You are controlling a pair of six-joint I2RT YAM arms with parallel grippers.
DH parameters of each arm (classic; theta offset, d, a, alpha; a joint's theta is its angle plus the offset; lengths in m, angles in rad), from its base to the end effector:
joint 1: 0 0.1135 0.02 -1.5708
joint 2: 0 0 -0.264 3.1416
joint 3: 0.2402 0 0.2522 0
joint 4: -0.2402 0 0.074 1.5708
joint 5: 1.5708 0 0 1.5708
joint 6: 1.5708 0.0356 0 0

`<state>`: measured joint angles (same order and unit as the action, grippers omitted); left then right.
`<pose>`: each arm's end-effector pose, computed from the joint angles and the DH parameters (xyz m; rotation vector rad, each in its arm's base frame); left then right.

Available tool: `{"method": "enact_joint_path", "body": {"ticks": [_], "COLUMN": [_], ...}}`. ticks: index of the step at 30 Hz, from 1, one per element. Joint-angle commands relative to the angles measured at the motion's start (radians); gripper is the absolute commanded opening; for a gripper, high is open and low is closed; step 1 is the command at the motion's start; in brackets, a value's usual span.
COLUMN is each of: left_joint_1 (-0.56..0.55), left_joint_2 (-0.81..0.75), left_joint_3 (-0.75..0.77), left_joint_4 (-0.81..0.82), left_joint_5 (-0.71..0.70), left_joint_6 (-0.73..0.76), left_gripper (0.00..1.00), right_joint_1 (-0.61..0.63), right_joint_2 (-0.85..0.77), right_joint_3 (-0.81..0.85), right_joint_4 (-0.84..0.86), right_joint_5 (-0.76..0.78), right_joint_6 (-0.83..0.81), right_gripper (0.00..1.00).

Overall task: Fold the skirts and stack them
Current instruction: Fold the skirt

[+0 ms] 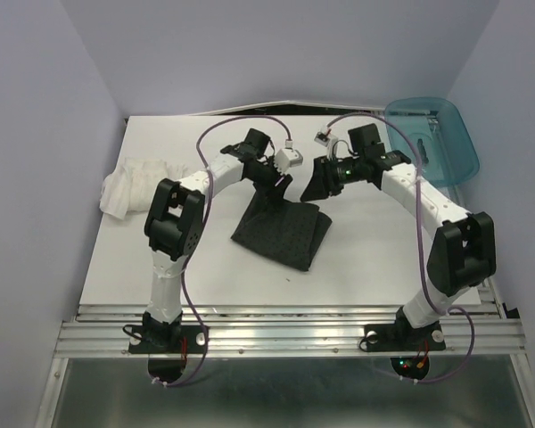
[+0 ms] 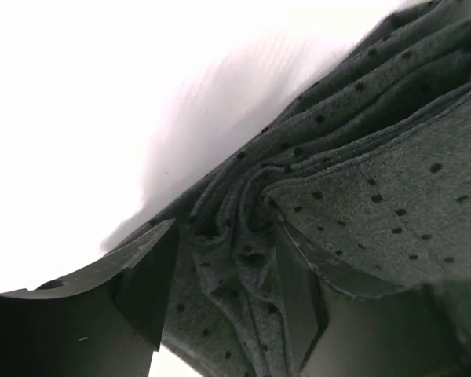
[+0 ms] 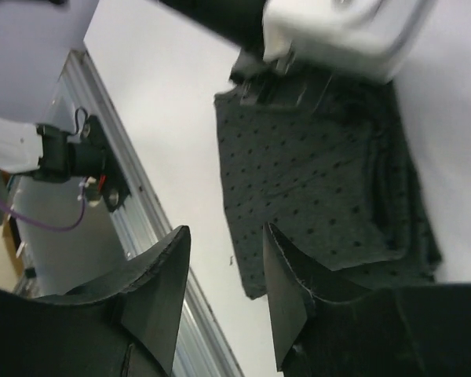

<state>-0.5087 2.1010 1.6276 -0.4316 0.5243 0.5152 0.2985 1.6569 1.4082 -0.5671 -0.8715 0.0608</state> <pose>0.3962 -0.2414 0.2005 1.3718 1.9860 -0.6422 0.3373 0.1323 0.3038 -0.6896 2.2181 1.2083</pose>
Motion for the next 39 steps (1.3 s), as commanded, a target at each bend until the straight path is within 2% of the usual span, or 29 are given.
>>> {"method": "enact_joint_path", "body": {"ticks": [1, 4, 8, 10, 11, 12, 15, 20, 24, 30, 39], "left_joint_1": [0.042, 0.068, 0.096, 0.099, 0.098, 0.096, 0.082, 0.067, 0.058, 0.032, 0.036], "left_joint_2": [-0.021, -0.044, -0.108, -0.179, -0.206, -0.238, -0.334, -0.395, -0.375, -0.274, -0.127], "left_joint_3": [0.133, 0.178, 0.160, 0.080, -0.007, -0.008, -0.208, -0.333, -0.367, -0.347, -0.301], "left_joint_4": [-0.101, -0.099, -0.068, -0.047, -0.009, 0.020, 0.112, 0.215, 0.261, 0.352, 0.424], "left_joint_5": [0.079, 0.043, 0.051, 0.100, 0.130, 0.141, 0.166, 0.178, 0.197, 0.178, 0.157], "left_joint_6": [-0.036, -0.086, -0.127, -0.136, -0.161, -0.184, -0.259, -0.337, -0.383, -0.438, -0.466], "left_gripper": [0.64, 0.63, 0.59, 0.57, 0.56, 0.56, 0.57, 0.55, 0.51, 0.43, 0.40], "right_joint_1": [0.036, 0.054, 0.079, 0.093, 0.102, 0.102, 0.102, 0.102, 0.102, 0.102, 0.102], "right_joint_2": [-0.020, -0.028, -0.031, -0.014, 0.007, 0.007, 0.063, 0.115, 0.103, 0.115, 0.172], "right_joint_3": [-0.092, -0.144, -0.164, -0.164, -0.164, -0.164, -0.170, -0.224, -0.251, -0.279, -0.273], "right_joint_4": [0.024, 0.033, 0.058, 0.078, 0.088, 0.091, 0.096, 0.133, 0.131, 0.124, 0.124], "right_joint_5": [-0.049, -0.034, -0.001, 0.032, 0.048, 0.063, 0.152, 0.279, 0.344, 0.339, 0.345], "right_joint_6": [-0.002, -0.030, -0.039, -0.049, -0.049, -0.050, -0.079, -0.040, -0.038, -0.044, -0.049], "right_gripper": [0.45, 0.42, 0.41, 0.41, 0.41, 0.40, 0.37, 0.32, 0.30, 0.29, 0.29]}}
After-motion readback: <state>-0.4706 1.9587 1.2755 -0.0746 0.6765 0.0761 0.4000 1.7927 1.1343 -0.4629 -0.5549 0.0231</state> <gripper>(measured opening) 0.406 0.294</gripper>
